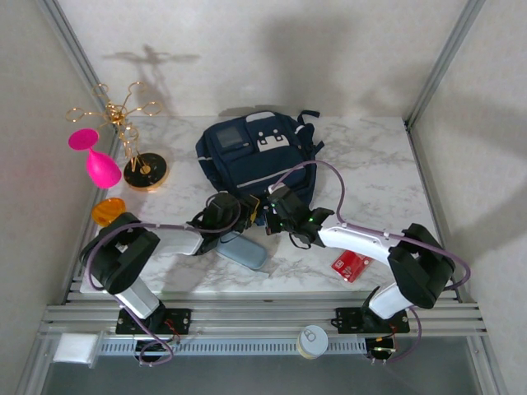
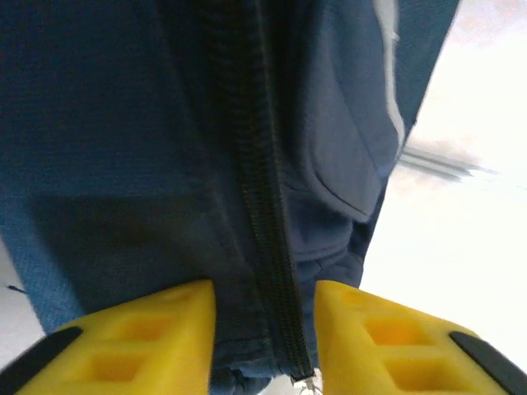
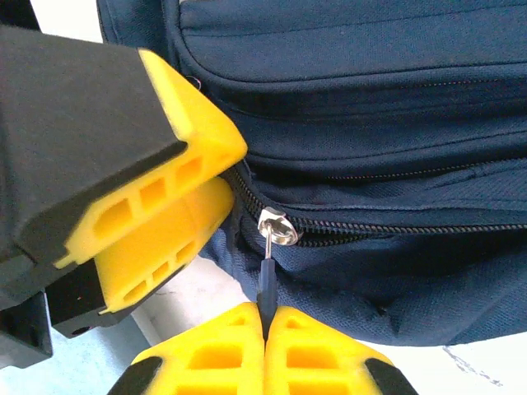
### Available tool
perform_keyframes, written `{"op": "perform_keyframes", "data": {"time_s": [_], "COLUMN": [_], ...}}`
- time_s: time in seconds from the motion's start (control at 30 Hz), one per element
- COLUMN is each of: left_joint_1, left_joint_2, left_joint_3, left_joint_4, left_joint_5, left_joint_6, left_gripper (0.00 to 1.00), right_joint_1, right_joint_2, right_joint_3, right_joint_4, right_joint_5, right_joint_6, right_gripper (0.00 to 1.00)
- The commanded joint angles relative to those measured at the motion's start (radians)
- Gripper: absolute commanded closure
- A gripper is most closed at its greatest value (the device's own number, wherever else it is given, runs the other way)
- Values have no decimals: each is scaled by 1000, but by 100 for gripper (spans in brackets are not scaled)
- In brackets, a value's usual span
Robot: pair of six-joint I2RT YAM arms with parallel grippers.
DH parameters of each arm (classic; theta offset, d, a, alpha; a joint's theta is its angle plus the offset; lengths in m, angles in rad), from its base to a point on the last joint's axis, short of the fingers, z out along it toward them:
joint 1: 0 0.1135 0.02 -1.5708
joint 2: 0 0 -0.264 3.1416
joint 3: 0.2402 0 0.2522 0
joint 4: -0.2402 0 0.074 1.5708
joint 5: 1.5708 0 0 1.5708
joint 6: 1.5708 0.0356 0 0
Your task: Pack the student bag
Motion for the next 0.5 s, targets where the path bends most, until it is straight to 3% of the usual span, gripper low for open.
{"op": "perform_keyframes", "data": {"time_s": [0.0,0.07,0.17,0.27,0.37,0.47], "left_joint_1": [28,45,95,194,304,386], "left_joint_2": [12,-23,-115,-208,-278,-281], "left_joint_3": [50,32,-11,-19,-25,-8], "left_joint_4": [-13,-70,-143,-266,-352,-358], "left_joint_5": [-76,-103,-145,-131,-80,23], "left_joint_6": [35,56,128,256,364,437], "left_gripper": [86,100,100,100,100,100], "right_joint_1": [10,1,-15,-46,-137,-153], "right_joint_2": [11,3,-35,-74,-112,-123], "right_joint_3": [-9,-26,-78,-130,-172,-148], "right_joint_4": [-2,-20,-43,-107,-127,-86], "right_joint_5": [32,47,50,141,148,109], "right_joint_6": [-28,-3,10,20,31,-2], "right_gripper": [100,100,100,100,100,100]}}
